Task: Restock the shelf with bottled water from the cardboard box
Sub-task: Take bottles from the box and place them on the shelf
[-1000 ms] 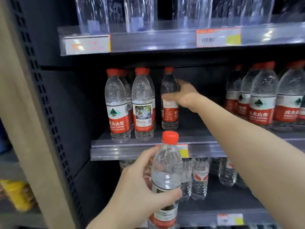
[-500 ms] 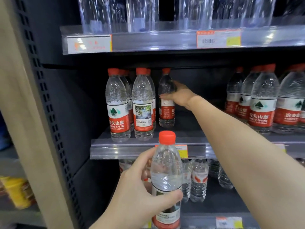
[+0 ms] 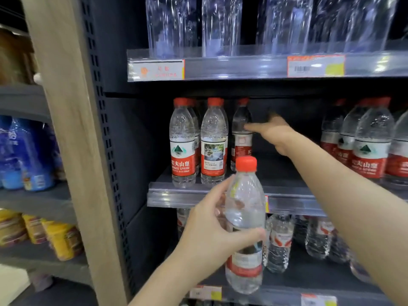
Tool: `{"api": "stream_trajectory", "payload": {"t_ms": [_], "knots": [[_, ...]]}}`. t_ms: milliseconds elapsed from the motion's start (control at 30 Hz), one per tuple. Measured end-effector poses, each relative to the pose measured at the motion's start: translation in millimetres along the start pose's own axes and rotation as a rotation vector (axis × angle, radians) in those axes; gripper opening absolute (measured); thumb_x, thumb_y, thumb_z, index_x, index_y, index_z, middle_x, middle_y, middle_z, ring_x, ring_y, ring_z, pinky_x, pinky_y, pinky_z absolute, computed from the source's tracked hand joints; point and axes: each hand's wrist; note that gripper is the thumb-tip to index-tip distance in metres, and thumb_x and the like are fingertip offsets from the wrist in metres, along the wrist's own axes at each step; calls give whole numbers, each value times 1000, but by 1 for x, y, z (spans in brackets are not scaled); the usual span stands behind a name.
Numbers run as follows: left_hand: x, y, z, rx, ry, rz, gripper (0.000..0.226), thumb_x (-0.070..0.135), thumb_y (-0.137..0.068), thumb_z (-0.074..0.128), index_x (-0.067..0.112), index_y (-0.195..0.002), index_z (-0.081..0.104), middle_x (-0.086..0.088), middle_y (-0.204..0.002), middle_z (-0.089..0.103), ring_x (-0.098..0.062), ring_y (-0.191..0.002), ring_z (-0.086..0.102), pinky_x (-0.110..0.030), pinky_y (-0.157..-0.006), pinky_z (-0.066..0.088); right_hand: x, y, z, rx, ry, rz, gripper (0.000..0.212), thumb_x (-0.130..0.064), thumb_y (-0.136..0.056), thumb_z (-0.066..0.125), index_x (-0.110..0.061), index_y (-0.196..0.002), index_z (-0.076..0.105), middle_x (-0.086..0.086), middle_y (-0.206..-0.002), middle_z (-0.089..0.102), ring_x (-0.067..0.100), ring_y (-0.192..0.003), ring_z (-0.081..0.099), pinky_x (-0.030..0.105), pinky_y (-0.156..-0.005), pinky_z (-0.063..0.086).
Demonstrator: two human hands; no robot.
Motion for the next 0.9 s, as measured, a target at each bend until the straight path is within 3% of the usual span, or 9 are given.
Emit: {"api": "stream_trajectory", "payload": {"t_ms": [167,300,433,500,600,700,767,833,900], "knots": [[27,-46,2,132,18,-33,92,32,-65,101,40,-136,43,13,-122,74,0,-104,74,-28,-91,60,-11,82,-48,-260,-151,-32,25,-11,-96,64,-18,-120,69,12,-117,77,23,-101,77,37,-91,57],[39,-87,6,197,-21,-36,86,38,-64,102,29,-126,43,11,-118,69,-5,-106,69,-34,-94,58,-10,132,-67,-508,-110,-71,46,-29,-85,75,-34,-130,66,2,-118,78,20,-109,75,41,-96,56],[44,-121,10,164,-60,-11,81,38,-64,101,28,-122,45,10,-111,71,-3,-101,68,-33,-86,58,-11,145,-57,-499,-9,-166,68,-29,-81,82,-75,-121,52,-11,-112,78,9,-102,75,20,-78,60],[45,-134,13,161,-62,-2,78,37,-64,101,28,-121,48,10,-109,71,-3,-98,70,-31,-80,59,-7,137,-48,-372,9,-238,72,-16,-85,80,-64,-131,53,-9,-106,80,7,-93,76,19,-73,59],[46,-150,19,169,-20,6,70,35,-66,99,30,-121,55,11,-107,72,-4,-97,72,-30,-79,62,-4,122,-42,-241,-62,-226,65,-9,-83,81,-48,-131,62,-1,-100,81,16,-93,78,34,-79,62],[47,-158,28,165,-9,33,72,42,-82,86,33,-146,54,9,-125,72,-10,-112,71,-39,-99,60,-3,110,-44,-198,-137,-205,58,-12,-83,83,-58,-115,66,4,-97,82,19,-90,79,30,-70,62],[49,-158,32,142,-49,32,80,49,-96,71,38,-164,32,9,-149,59,-12,-132,59,-34,-110,49,-4,103,-43,-160,-136,-215,64,-12,-83,83,-71,-100,63,-1,-95,82,15,-88,79,31,-71,61],[49,-158,32,134,-127,9,81,53,-103,59,38,-169,14,13,-136,62,-8,-121,58,-27,-97,46,-5,97,-41,-115,-109,-236,68,-14,-82,84,-76,-94,58,-6,-93,82,9,-87,78,30,-74,60],[48,-157,31,161,-192,-12,78,52,-106,51,36,-170,9,9,-116,64,-16,-114,61,-33,-92,50,-6,94,-36,-87,-74,-255,65,-22,-78,86,-70,-110,56,-9,-95,81,6,-90,77,29,-78,60]]}}
Point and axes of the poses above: each hand's wrist, its own y-axis away from the middle knuckle, its own z-axis out of the palm, x = y × z
